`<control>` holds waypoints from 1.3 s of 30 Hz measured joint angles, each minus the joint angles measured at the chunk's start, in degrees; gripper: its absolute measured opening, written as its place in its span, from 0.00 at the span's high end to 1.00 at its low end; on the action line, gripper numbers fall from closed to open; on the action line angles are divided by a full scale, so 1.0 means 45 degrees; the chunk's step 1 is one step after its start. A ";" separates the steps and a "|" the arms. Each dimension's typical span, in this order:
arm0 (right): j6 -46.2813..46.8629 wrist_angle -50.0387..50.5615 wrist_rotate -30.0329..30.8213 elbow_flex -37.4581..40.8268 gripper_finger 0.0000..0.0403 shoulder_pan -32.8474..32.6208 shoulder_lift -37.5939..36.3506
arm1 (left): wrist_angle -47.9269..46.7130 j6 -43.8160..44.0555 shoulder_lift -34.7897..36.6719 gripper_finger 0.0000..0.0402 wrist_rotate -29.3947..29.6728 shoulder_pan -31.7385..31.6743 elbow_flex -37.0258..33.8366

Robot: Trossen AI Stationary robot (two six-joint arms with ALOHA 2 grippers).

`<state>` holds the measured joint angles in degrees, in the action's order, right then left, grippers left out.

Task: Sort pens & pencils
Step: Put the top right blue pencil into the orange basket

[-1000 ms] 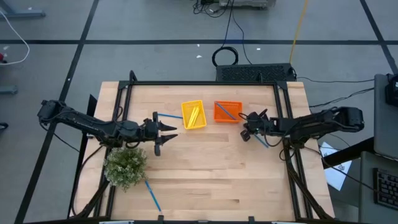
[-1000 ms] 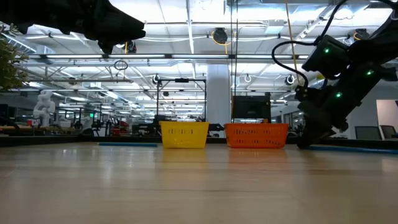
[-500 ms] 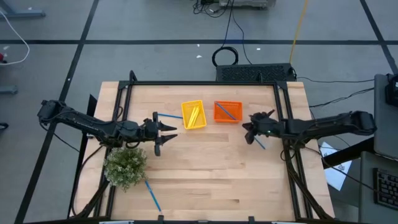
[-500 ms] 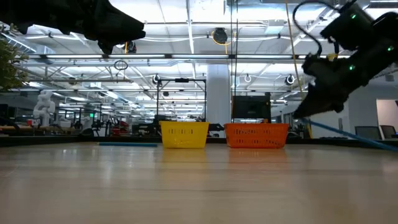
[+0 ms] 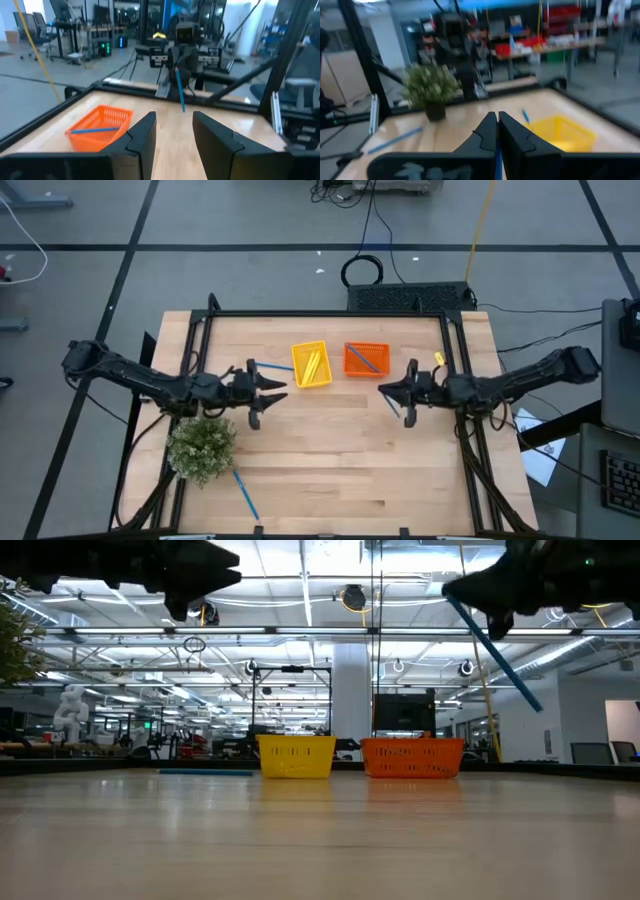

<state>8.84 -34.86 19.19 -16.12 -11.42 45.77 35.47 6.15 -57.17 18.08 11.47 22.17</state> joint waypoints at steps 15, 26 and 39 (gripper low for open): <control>-0.1886 -0.5712 0.0008 -0.0003 1.00 -0.0244 0.3291 | 0.4087 -0.0351 -0.3017 0.67 -0.0344 -0.0297 0.0000; -0.1884 -0.5624 0.0003 -0.0005 1.00 -0.0239 0.3286 | 0.4044 -0.0350 -0.2983 0.67 -0.0354 -0.0292 0.0000; -0.3134 -0.4265 0.0004 -0.1867 1.00 0.1630 0.4184 | 0.4055 -0.0694 -0.2861 0.67 -0.0378 -0.0292 0.0000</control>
<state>-5.27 -54.06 19.20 -24.52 -4.08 64.59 53.71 3.03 -70.04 16.38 10.15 22.17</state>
